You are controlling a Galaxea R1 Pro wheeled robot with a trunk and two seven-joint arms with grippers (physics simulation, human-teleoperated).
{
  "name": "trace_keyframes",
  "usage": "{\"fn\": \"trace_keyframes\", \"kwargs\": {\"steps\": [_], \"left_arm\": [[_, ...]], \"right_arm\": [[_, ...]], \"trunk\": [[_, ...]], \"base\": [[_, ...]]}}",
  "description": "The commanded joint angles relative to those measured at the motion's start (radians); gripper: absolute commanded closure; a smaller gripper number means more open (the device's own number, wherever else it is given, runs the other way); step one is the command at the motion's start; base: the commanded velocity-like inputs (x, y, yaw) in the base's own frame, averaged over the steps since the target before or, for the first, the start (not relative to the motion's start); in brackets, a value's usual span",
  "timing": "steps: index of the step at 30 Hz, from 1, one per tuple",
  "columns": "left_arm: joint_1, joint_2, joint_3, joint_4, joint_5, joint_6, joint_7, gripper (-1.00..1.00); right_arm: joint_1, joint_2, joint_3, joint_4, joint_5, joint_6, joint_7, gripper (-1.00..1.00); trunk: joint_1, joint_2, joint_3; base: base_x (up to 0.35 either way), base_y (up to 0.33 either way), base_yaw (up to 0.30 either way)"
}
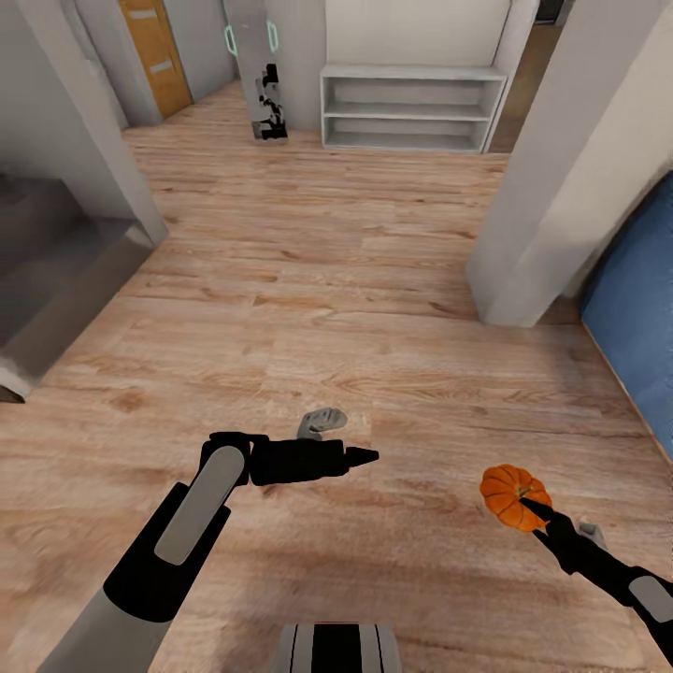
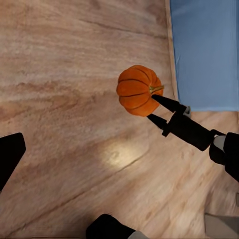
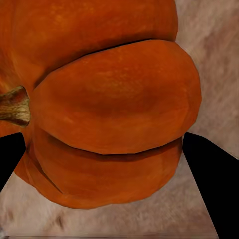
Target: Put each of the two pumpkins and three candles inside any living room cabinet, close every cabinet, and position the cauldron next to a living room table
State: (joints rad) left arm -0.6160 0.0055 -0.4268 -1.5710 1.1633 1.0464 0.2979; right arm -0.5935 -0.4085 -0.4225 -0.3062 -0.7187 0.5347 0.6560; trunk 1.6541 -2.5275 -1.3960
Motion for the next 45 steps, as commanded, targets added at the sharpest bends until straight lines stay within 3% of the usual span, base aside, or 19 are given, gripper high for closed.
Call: {"fn": "trace_keyframes", "kwargs": {"steps": [1, 24, 45], "left_arm": [[-0.001, 0.001, -0.001, -0.001, 0.01, 0.001, 0.01, -1.0], [-0.001, 0.001, -0.001, 0.0, 0.016, 0.001, 0.01, -1.0], [-0.001, 0.001, -0.003, 0.0, 0.009, 0.001, 0.016, -1.0]], "right_arm": [[0.0, 0.0, -0.003, -0.001, -0.001, 0.006, 0.001, 1.0], [0.0, 0.003, -0.002, -0.005, 0.0, 0.007, -0.004, 1.0], [0.0, 0.005, -0.002, -0.005, 0.001, 0.008, -0.009, 1.0]], "trunk": [[-0.001, 0.0, 0.003], [-0.011, 0.005, 0.093], [-0.021, 0.01, 0.196]], "base": [[-0.188, 0.054, 0.0], [-0.018, 0.005, 0.003], [-0.166, 0.066, 0.211]]}}
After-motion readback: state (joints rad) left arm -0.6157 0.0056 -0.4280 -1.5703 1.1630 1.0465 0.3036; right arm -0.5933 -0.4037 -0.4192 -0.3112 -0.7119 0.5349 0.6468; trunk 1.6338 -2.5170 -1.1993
